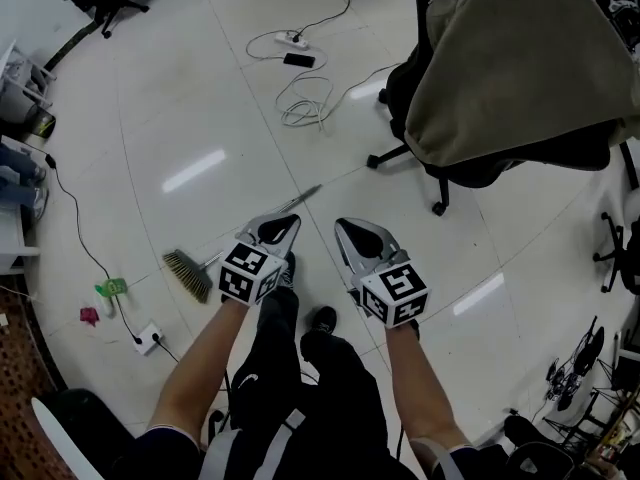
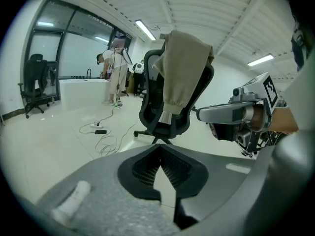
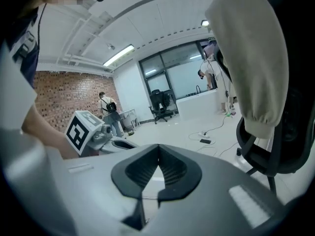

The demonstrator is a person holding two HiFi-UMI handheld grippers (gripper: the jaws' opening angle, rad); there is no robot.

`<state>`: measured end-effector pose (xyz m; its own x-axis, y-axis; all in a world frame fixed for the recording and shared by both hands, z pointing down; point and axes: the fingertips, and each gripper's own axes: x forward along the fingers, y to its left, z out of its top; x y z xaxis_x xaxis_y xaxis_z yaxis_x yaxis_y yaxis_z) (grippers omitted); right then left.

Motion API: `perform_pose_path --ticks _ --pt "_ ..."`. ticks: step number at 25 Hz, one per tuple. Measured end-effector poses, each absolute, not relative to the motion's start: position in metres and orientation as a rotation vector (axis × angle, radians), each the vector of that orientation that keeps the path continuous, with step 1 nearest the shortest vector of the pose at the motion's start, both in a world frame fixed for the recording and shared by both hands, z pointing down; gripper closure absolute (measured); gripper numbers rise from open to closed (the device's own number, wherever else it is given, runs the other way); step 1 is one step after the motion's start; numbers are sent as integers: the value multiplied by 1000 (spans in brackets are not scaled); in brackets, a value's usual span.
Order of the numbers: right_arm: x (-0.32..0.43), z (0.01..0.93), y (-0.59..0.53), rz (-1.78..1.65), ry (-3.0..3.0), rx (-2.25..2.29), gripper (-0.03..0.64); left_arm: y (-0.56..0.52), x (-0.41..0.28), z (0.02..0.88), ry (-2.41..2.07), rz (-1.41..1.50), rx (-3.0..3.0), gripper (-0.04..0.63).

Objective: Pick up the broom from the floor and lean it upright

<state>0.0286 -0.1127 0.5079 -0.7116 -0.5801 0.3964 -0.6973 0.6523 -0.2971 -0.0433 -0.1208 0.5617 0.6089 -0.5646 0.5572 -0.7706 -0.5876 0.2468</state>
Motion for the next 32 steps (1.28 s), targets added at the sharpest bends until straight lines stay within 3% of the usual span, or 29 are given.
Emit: perform_pose_path --ticks 17,28,32 --pt "21 795 -216 669 -2519 1090 614 -235 -57 951 -887 898 2287 589" --pt "21 902 -253 690 -2476 1140 614 -252 -58 1118 -793 1051 2277 469" --pt "19 922 -252 706 -2471 1128 614 -253 -62 1162 -772 1124 2268 456"
